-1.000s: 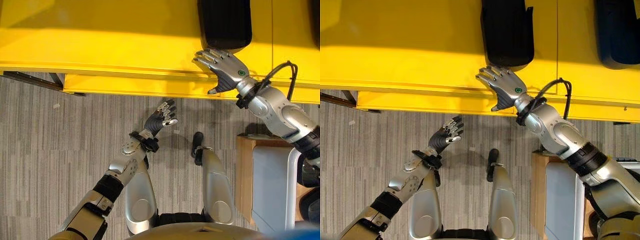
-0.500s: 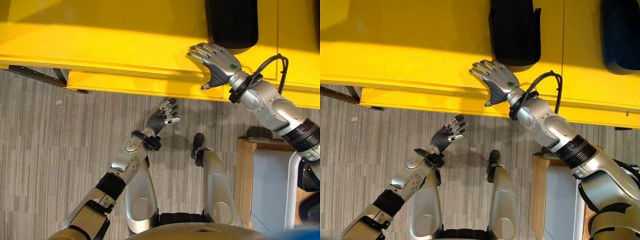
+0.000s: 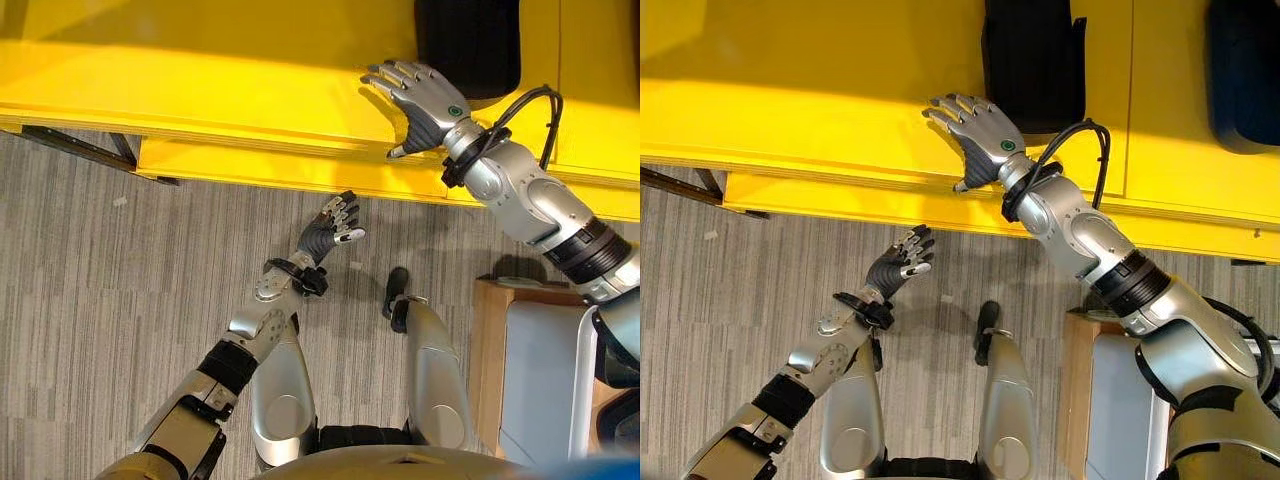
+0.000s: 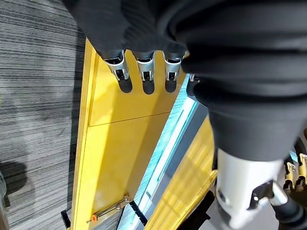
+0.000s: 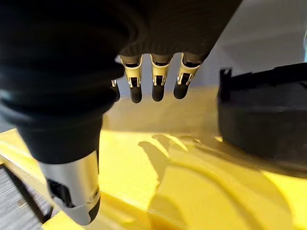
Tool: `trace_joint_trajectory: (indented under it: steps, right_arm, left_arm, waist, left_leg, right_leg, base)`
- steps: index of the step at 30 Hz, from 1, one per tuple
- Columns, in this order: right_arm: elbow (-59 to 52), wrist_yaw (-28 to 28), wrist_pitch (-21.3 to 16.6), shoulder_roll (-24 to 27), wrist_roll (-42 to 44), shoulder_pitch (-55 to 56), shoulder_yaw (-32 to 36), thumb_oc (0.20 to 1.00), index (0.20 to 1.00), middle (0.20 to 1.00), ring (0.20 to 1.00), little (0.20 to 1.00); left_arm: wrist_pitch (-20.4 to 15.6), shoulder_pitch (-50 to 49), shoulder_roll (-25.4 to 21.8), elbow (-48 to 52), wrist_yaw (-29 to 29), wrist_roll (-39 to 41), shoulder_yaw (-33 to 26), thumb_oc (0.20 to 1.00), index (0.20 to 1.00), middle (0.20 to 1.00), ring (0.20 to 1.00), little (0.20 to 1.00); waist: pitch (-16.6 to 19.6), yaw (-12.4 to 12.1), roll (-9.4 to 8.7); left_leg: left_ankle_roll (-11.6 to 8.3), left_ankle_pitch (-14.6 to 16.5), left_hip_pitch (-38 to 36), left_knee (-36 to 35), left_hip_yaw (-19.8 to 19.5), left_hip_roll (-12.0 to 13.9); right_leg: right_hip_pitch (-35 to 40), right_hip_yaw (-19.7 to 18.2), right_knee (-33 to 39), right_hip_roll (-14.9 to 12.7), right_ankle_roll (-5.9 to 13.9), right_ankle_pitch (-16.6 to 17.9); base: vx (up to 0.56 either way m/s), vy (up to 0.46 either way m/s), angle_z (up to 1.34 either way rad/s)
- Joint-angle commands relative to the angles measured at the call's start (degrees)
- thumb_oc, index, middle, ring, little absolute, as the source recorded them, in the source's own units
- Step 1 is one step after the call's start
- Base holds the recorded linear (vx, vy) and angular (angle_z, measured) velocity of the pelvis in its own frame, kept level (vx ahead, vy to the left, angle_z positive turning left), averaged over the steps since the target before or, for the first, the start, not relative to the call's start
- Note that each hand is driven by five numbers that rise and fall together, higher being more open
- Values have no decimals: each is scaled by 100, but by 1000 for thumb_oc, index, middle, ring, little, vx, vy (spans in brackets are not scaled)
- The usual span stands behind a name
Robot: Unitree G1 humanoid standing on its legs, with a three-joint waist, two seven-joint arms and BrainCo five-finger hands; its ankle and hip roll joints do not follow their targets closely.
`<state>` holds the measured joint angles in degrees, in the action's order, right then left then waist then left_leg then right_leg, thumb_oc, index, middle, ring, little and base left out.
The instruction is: Move parts from the plastic box to the shelf.
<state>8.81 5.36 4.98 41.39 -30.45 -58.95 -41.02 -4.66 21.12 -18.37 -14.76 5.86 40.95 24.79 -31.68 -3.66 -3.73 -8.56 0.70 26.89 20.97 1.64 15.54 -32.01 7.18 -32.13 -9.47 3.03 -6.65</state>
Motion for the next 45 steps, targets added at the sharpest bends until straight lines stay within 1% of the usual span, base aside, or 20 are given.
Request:
trace_joint_trajectory:
  steps: [1,4,6,8,9,11,13,15,21,24,26,28,29,31,33,35,36,38,43,45]
  right_arm:
    - [-194,293,-28,-54,162,-432,202,1000,1000,1000,1000,1000]
    - [-247,159,217,-86,399,-426,250,1000,1000,1000,1000,1000]
    - [-375,175,-66,-50,581,-391,202,1000,1000,1000,1000,1000]
    - [-637,638,-325,16,788,-263,264,1000,1000,1000,1000,1000]
    - [-740,846,-551,19,775,-199,342,1000,1000,1000,1000,1000]
    - [-1232,1554,-1169,19,738,28,687,1000,1000,1000,1000,1000]
    - [-1634,2082,-1648,-87,746,281,1102,1000,1000,1000,1000,1000]
    - [-2070,2328,-1818,-298,721,567,1592,1000,1000,1000,1000,1000]
    - [-2370,3021,-1620,-562,1241,993,2254,1000,1000,1000,1000,1000]
    - [-2378,3285,-1681,-670,1310,1193,2536,1000,1000,1000,1000,1000]
    - [-2489,3021,-1521,-697,1229,1380,2699,1000,1000,1000,1000,1000]
    - [-2462,2438,-1220,-564,1215,1613,2710,1000,1000,1000,1000,1000]
    - [-2339,1945,-1138,-345,1045,1734,2630,1000,1000,1000,1000,1000]
    - [-2249,1347,-1241,83,726,1870,2481,1000,1000,1000,1000,1000]
    - [-2292,1156,-1069,566,773,1926,2287,1000,1000,1000,1000,1000]
    - [-2324,1180,-1138,838,730,2064,2243,1000,1000,1000,1000,1000]
    - [-2405,1035,-1220,985,685,2312,2337,1000,1000,1000,1000,1000]
    - [-2524,566,-1081,1266,781,2723,2360,1000,1000,1000,1000,1000]
    - [-2325,413,-1137,1658,759,3033,2270,1000,1000,1000,1000,1000]
    - [-2295,359,-781,1884,858,3053,2121,1000,1000,1000,1000,1000]
  left_arm:
    - [-118,-36,210,311,-37,-143,270,1000,1000,1000,1000,1000]
    - [-117,9,236,302,-65,-127,278,1000,1000,1000,1000,1000]
    - [-130,9,275,348,-146,-143,291,1000,1000,1000,1000,1000]
    - [-162,-18,297,389,-201,-134,282,1000,1000,1000,1000,1000]
    - [-172,-26,287,394,-189,-131,272,1000,1000,1000,1000,1000]
    - [-197,-36,309,428,-232,-109,286,1000,1000,1000,1000,1000]
    - [-250,-26,357,424,-274,-100,309,1000,1000,1000,1000,1000]
    - [-335,-13,438,396,-322,-83,325,1000,1000,1000,1000,1000]
    - [-472,-19,608,453,-481,-55,341,1000,1000,1000,1000,1000]
    - [-499,-1,655,525,-623,-9,372,1000,1000,1000,1000,1000]
    - [-528,16,676,544,-741,9,371,1000,1000,1000,1000,1000]
    - [-514,41,646,594,-814,137,310,1000,1000,1000,1000,1000]
    - [-482,58,611,602,-819,225,248,1000,1000,1000,1000,1000]
    - [-455,52,522,588,-754,230,178,1000,1000,1000,1000,1000]
    - [-487,-7,421,600,-664,289,120,1000,1000,1000,1000,1000]
    - [-539,-82,336,589,-558,270,89,1000,1000,1000,1000,1000]
    - [-627,-173,290,586,-470,282,71,1000,1000,1000,1000,1000]
    - [-685,-374,186,652,-321,236,16,1000,1000,1000,1000,1000]
    - [-793,-675,-62,727,-6,241,-51,1000,1000,1000,1000,1000]
    - [-926,-1305,-499,1117,565,281,-144,1000,1000,1000,1000,1000]
  waist:
    - [189,-3,31]
    - [189,22,32]
    - [189,57,44]
    - [189,98,67]
    - [189,115,74]
    - [189,192,100]
    - [189,276,134]
    - [189,375,188]
    - [189,574,324]
    - [196,686,392]
    - [236,778,409]
    - [270,875,403]
    - [286,929,392]
    - [288,953,357]
    - [275,957,325]
    - [256,971,289]
    - [231,986,262]
    - [201,979,212]
    - [189,895,158]
    - [189,713,183]
  left_leg:
    - [432,-168,24,-121,332,-339]
    - [430,-186,3,-157,347,-334]
    - [422,-208,-24,-197,382,-303]
    - [418,-231,-74,-239,403,-295]
    - [420,-234,-101,-253,415,-297]
    - [423,-232,-175,-283,460,-290]
    - [422,-218,-238,-298,486,-292]
    - [426,-195,-318,-323,521,-303]
    - [433,-151,-507,-347,605,-303]
    - [447,-140,-626,-391,670,-292]
    - [437,-124,-671,-410,703,-284]
    - [439,-106,-728,-426,742,-285]
    - [430,-111,-748,-439,766,-272]
    - [431,-121,-716,-420,790,-254]
    - [427,-131,-696,-416,815,-224]
    - [414,-153,-652,-414,811,-200]
    - [415,-154,-635,-409,797,-195]
    - [419,-142,-619,-391,786,-196]
    - [418,-172,-532,-387,751,-193]
    - [393,-189,-466,-426,691,-229]
  right_leg:
    - [294,280,-347,437,-158,-422]
    - [289,260,-338,449,-158,-418]
    - [286,242,-341,452,-170,-434]
    - [317,226,-311,452,-173,-427]
    - [329,213,-305,451,-172,-426]
    - [365,162,-264,454,-156,-408]
    - [396,113,-226,452,-145,-396]
    - [434,44,-182,463,-132,-384]
    - [564,-100,-81,477,-147,-380]
    - [627,-175,-22,458,-135,-364]
    - [627,-223,-6,437,-120,-354]
    - [642,-283,15,422,-118,-355]
    - [638,-304,20,405,-110,-352]
    - [622,-278,62,377,-96,-319]
    - [612,-247,94,375,-91,-297]
    - [577,-253,68,409,-97,-302]
    - [561,-247,49,420,-97,-306]
    - [561,-240,49,442,-109,-308]
    - [522,-189,62,454,-117,-291]
    - [509,-113,150,455,-143,-276]
  base:
    - [0,0,0]
    - [0,0,0]
    - [-22,38,1]
    - [1,51,-1]
    - [10,62,-3]
    - [2,72,-6]
    - [-6,79,-7]
    - [-10,92,-4]
    - [-4,87,-9]
    - [0,84,-15]
    - [16,95,-22]
    - [17,92,-16]
    - [-4,42,-11]
    - [-27,-10,-5]
    - [-31,-40,-3]
    - [-44,-50,-3]
    - [-39,-52,-3]
    - [-33,-68,0]
    - [-28,-72,5]
    - [-47,-110,9]
